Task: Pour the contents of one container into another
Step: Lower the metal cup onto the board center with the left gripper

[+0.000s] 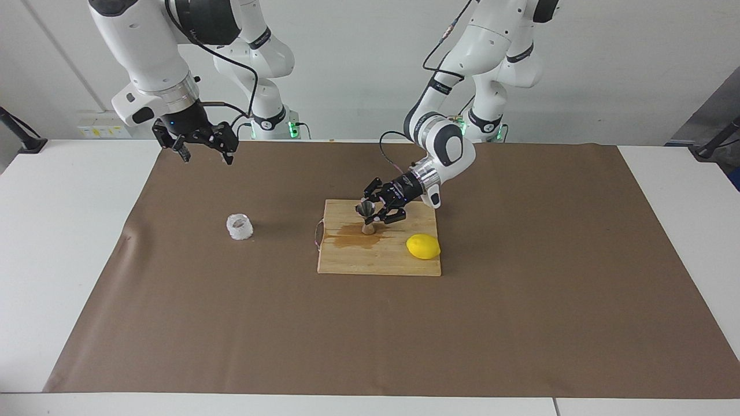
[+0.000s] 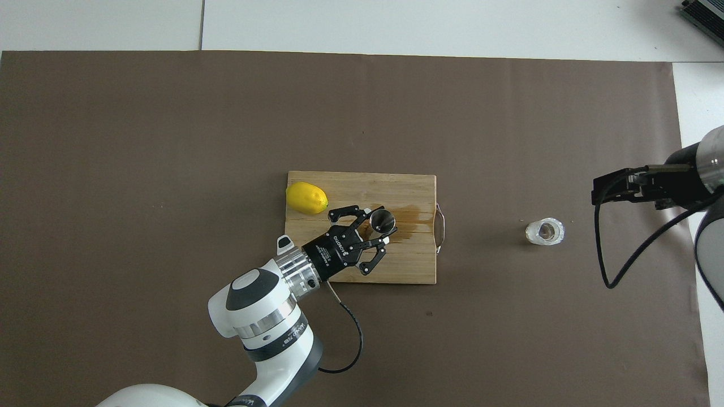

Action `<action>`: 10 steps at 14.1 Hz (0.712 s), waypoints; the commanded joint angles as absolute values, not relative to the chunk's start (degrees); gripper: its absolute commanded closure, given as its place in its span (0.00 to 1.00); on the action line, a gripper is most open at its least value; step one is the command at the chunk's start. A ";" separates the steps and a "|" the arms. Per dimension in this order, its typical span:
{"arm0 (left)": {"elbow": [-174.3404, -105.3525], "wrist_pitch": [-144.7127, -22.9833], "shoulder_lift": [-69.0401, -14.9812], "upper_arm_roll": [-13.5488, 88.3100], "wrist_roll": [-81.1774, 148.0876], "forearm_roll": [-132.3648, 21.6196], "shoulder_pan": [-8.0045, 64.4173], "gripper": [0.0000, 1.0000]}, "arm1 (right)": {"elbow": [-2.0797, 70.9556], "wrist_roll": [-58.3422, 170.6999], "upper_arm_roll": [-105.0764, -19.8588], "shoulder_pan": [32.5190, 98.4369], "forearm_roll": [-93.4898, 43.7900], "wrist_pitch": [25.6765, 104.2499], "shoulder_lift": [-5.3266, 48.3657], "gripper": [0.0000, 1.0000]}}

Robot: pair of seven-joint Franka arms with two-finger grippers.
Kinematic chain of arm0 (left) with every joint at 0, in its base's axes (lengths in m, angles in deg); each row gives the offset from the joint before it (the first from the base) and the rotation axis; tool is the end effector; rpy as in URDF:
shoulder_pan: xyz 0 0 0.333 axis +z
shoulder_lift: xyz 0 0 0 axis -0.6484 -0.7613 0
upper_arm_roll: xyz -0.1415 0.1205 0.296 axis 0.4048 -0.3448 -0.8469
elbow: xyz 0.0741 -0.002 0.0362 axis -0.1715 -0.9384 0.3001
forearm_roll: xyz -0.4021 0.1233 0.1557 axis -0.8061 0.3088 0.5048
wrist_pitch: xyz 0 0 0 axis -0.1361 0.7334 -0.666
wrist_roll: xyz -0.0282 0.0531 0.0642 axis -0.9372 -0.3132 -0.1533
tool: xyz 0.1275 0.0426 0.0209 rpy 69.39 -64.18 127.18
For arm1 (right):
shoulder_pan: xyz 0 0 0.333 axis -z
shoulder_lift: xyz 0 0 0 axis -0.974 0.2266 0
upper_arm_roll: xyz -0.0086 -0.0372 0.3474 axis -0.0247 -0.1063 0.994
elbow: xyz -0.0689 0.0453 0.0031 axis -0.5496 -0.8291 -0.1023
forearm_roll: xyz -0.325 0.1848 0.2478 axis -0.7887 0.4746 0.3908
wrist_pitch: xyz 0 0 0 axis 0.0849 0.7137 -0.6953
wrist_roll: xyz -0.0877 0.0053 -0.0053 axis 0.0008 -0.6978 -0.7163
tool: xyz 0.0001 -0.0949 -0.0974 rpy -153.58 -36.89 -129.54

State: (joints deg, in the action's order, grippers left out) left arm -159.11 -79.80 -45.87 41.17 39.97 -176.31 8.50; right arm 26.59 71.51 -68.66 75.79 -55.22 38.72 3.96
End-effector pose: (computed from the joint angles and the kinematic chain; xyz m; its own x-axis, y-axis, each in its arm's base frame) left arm 0.4703 -0.4034 0.2502 -0.1276 0.1298 -0.9833 0.8835 0.4654 -0.0532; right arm 0.5953 0.0227 0.6027 0.9952 -0.0894 -0.0408 -0.0894 -0.9960 0.0020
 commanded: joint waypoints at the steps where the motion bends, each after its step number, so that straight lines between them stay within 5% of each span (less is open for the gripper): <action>1: -159.23 -79.50 -45.92 40.68 37.35 -181.14 7.46 0.72 | 27.01 72.35 -68.17 76.46 -55.35 38.42 3.19 0.00; 8: -159.32 -79.59 -46.45 40.68 37.35 -181.14 7.55 0.40 | 27.01 72.35 -68.17 76.46 -55.35 38.42 3.19 0.00; 9: -159.32 -79.59 -46.45 40.68 37.35 -181.14 7.55 0.26 | 27.01 72.35 -68.17 76.46 -55.35 38.42 3.28 0.00; 10: -159.32 -79.93 -46.45 40.59 37.26 -181.06 7.55 0.00 | 27.01 72.35 -68.17 76.46 -55.35 38.42 3.19 0.00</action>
